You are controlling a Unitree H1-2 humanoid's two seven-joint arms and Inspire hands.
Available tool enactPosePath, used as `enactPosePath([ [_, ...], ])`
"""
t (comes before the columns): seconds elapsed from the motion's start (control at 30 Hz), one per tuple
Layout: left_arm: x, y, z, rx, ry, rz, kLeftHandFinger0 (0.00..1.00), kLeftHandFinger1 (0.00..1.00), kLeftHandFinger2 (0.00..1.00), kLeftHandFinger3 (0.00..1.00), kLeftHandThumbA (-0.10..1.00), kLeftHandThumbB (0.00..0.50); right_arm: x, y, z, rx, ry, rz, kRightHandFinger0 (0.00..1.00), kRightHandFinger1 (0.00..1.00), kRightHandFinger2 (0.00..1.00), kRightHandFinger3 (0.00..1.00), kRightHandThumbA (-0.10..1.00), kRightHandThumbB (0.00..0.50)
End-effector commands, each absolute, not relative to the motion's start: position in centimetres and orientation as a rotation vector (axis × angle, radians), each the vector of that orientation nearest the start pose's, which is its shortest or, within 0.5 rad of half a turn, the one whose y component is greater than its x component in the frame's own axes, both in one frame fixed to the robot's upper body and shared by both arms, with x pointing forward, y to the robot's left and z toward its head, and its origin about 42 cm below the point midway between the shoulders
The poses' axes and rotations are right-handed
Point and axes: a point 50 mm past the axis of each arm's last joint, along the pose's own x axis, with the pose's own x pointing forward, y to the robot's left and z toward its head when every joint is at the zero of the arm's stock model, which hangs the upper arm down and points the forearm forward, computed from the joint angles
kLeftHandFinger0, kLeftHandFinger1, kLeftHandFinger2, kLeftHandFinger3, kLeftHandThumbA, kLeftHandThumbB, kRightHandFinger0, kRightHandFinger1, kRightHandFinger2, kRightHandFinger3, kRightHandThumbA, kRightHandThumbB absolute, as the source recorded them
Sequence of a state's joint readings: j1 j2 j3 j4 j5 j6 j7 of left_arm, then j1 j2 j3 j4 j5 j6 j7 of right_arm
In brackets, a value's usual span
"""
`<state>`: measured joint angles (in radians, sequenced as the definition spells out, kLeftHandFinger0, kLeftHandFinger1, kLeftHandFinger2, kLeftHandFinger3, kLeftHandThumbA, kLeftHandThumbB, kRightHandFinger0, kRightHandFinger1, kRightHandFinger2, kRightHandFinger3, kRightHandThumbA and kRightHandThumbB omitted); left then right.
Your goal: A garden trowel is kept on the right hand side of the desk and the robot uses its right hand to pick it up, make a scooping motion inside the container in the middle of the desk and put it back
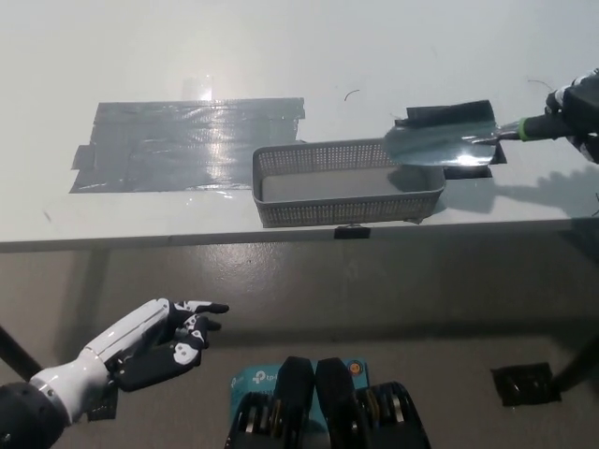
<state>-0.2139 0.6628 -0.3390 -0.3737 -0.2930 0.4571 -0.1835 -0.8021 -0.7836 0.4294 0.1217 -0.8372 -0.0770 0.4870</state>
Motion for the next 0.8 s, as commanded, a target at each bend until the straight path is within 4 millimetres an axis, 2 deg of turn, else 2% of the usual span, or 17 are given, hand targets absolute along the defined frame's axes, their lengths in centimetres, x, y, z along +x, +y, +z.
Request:
enactPosePath([
  [0.0,31.1,27.9,23.2,0.489,0.079,-0.582,0.77,0.83,0.87,1.00,1.00,0.207,46.6,-32.7,38.9,-1.995,-0.269,0.286,0.00,0.08,0.43,0.08,-0.10,0.136],
  [0.03,31.1,27.8,23.3,0.490,0.078,-0.585,0.77,0.83,0.87,1.00,1.00,0.210,46.8,-32.8,39.0,-2.014,-0.247,0.274,0.00,0.07,0.43,0.11,-0.10,0.087],
  [0.2,31.3,27.6,23.5,0.489,0.073,-0.595,0.76,0.82,0.86,1.00,1.00,0.229,47.2,-32.1,39.6,-2.081,-0.182,0.275,0.00,0.04,0.32,0.49,-0.10,0.003],
  [0.23,31.4,27.5,23.5,0.488,0.073,-0.599,0.76,0.82,0.86,1.00,1.00,0.233,47.4,-31.9,39.6,-2.100,-0.180,0.286,0.00,0.01,0.25,0.49,-0.10,0.000],
  [0.3,31.5,27.4,23.5,0.489,0.071,-0.605,0.76,0.82,0.86,1.00,1.00,0.226,47.6,-31.3,39.8,-2.128,-0.178,0.296,0.00,0.00,0.18,0.45,-0.10,0.010],
  [0.33,31.4,27.3,23.6,0.482,0.070,-0.606,0.76,0.82,0.86,1.00,1.00,0.216,47.7,-30.8,39.8,-2.158,-0.178,0.304,0.00,0.00,0.15,0.32,-0.10,0.001],
  [0.4,31.4,27.1,23.5,0.478,0.068,-0.608,0.75,0.81,0.85,1.00,1.00,0.221,47.8,-30.0,39.9,-2.152,-0.250,0.308,0.00,0.01,0.25,0.30,-0.10,0.000],
  [0.47,31.4,26.9,23.5,0.479,0.067,-0.611,0.75,0.80,0.84,1.00,1.00,0.225,47.9,-29.4,39.9,-2.195,-0.282,0.317,0.00,0.02,0.30,0.33,-0.10,0.000],
  [0.5,31.4,26.9,23.5,0.481,0.065,-0.612,0.75,0.80,0.84,1.00,1.00,0.228,48.1,-28.6,40.1,-2.206,-0.275,0.328,0.00,0.07,0.38,0.48,-0.08,0.000],
  [0.53,31.5,26.9,23.6,0.482,0.064,-0.612,0.74,0.80,0.84,1.00,1.00,0.233,48.3,-27.9,40.4,-2.207,-0.288,0.331,0.00,0.04,0.33,0.46,-0.07,0.022],
  [0.57,31.6,26.9,23.6,0.476,0.065,-0.611,0.74,0.80,0.84,1.00,1.00,0.229,48.6,-25.5,41.3,-2.209,-0.354,0.346,0.00,0.02,0.32,0.46,-0.05,0.002],
  [0.6,31.7,26.9,23.6,0.475,0.064,-0.612,0.74,0.80,0.84,1.00,1.00,0.229,48.7,-25.0,41.5,-2.210,-0.373,0.348,0.00,0.01,0.31,0.46,-0.05,0.000],
  [0.63,31.8,26.7,23.7,0.483,0.060,-0.613,0.72,0.79,0.84,1.00,1.00,0.249,48.6,-24.0,42.0,-2.221,-0.410,0.344,0.00,0.00,0.30,0.35,-0.07,0.009],
  [0.67,31.8,26.6,23.8,0.483,0.058,-0.617,0.72,0.80,0.85,1.00,1.00,0.254,48.6,-23.6,42.1,-2.232,-0.433,0.339,0.00,0.01,0.34,0.32,-0.07,0.000],
  [0.7,31.9,26.5,23.9,0.485,0.055,-0.620,0.72,0.80,0.85,1.00,1.00,0.251,48.5,-23.4,42.2,-2.237,-0.438,0.337,0.00,0.01,0.35,0.26,-0.08,0.017],
  [0.73,32.0,26.4,24.0,0.480,0.052,-0.624,0.72,0.80,0.85,1.00,1.00,0.251,48.4,-22.6,42.3,-2.262,-0.489,0.341,0.00,0.00,0.36,0.11,-0.09,0.046],
  [0.77,32.1,26.3,24.2,0.481,0.049,-0.628,0.72,0.80,0.85,1.00,1.00,0.252,48.3,-22.6,42.3,-2.268,-0.503,0.340,0.00,0.02,0.40,0.07,-0.09,0.047],
])
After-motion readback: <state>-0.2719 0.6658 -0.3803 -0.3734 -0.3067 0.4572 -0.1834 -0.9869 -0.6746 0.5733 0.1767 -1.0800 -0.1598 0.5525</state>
